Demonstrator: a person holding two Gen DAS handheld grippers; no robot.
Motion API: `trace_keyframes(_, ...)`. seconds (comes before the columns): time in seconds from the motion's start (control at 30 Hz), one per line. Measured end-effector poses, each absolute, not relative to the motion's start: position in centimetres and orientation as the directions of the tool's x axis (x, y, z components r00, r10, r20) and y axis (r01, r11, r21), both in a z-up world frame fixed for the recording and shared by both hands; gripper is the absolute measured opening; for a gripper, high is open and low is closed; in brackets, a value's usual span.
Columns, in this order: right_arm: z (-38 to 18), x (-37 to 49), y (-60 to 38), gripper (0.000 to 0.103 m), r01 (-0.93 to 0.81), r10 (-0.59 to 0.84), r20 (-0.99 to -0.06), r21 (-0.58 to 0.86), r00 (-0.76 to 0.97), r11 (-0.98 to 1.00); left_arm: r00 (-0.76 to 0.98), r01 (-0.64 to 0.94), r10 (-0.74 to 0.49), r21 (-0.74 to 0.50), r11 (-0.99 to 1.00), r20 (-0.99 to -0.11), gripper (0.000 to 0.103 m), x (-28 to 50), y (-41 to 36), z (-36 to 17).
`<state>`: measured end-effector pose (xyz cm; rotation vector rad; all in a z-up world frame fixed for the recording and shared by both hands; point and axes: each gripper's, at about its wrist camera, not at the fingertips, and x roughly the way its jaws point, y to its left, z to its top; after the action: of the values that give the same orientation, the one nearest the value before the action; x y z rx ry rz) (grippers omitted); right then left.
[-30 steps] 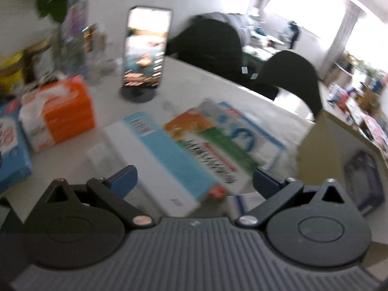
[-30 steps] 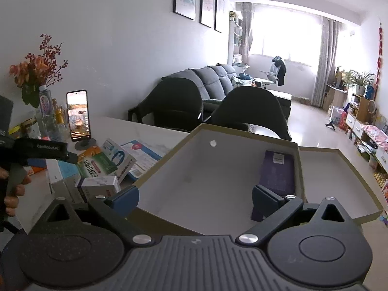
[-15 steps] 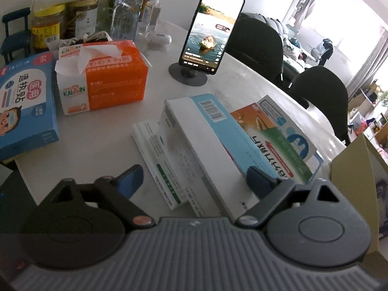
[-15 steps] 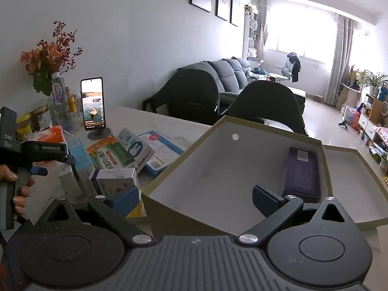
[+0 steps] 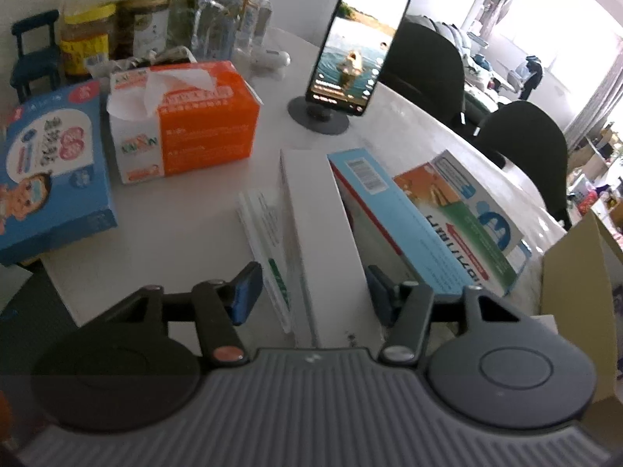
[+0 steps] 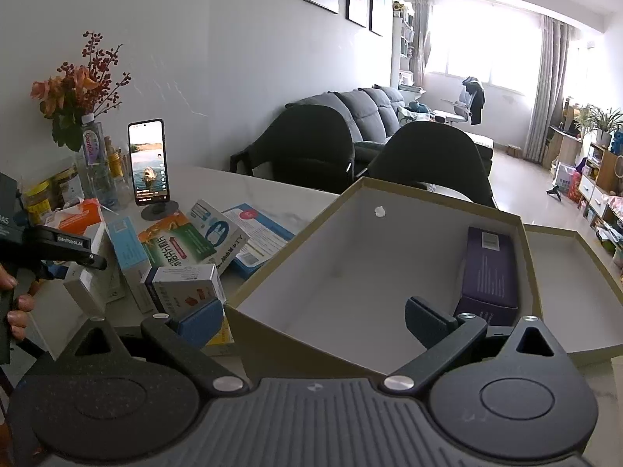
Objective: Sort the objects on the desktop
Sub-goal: 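Move the left gripper back to the pile and grasp a white box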
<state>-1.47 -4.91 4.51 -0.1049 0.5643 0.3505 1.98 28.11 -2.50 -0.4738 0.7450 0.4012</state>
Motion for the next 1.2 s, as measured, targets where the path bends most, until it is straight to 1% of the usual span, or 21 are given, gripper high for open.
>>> trace_keyframes(0.07,4.5,-1.5,-5.0,0.101,-0.355,0.299,-0.540,0.000,0.787,0.935,0.665,-0.517,0.211,-0.238,0.822,-0.717,0.045,2.1,28.3,-2.3)
trace_keyframes(0.1,4.5,-1.5,-5.0,0.101,-0.355,0.300,-0.539,0.001,0.787,0.935,0.664,-0.518,0.222,-0.226,0.825,-0.715,0.038,2.1,28.4,-2.2)
trace_keyframes(0.13,4.5,-1.5,-5.0,0.100,-0.355,0.300,-0.540,0.002,0.787,0.935,0.663,-0.520,0.231,-0.216,0.826,-0.712,0.035,2.2,28.5,-2.1)
trace_keyframes(0.27,4.5,-1.5,-5.2,0.100,-0.354,0.300,-0.540,0.004,0.786,0.935,0.649,-0.549,0.259,-0.206,0.810,-0.715,0.031,2.3,29.6,-2.5)
trace_keyframes(0.37,4.5,-1.5,-5.1,0.101,-0.356,0.302,-0.540,0.005,0.786,0.934,0.635,-0.573,0.275,-0.202,0.794,-0.722,0.030,2.3,30.4,-2.9)
trace_keyframes(0.4,4.4,-1.5,-5.1,0.100,-0.357,0.303,-0.540,0.005,0.785,0.934,0.636,-0.577,0.270,-0.212,0.789,-0.723,0.028,2.1,30.7,-3.0)
trace_keyframes(0.47,4.4,-1.5,-5.0,0.100,-0.359,0.305,-0.540,0.005,0.784,0.933,0.641,-0.581,0.261,-0.235,0.779,-0.722,0.027,1.9,31.0,-3.0)
trace_keyframes(0.77,4.5,-1.6,-4.8,0.101,-0.365,0.310,-0.539,0.005,0.783,0.931,0.677,-0.578,0.270,-0.267,0.771,-0.685,0.027,0.9,31.0,-1.4)
trace_keyframes(0.97,4.6,-1.7,-5.1,0.100,-0.357,0.307,-0.533,0.009,0.789,0.934,0.717,-0.544,0.264,-0.280,0.791,-0.645,0.027,0.5,29.8,0.7)
trace_keyframes(1.2,4.9,-1.6,-5.7,0.101,-0.347,0.304,-0.525,0.016,0.795,0.938,0.767,-0.476,0.224,-0.299,0.827,-0.602,0.027,0.7,27.6,2.9)
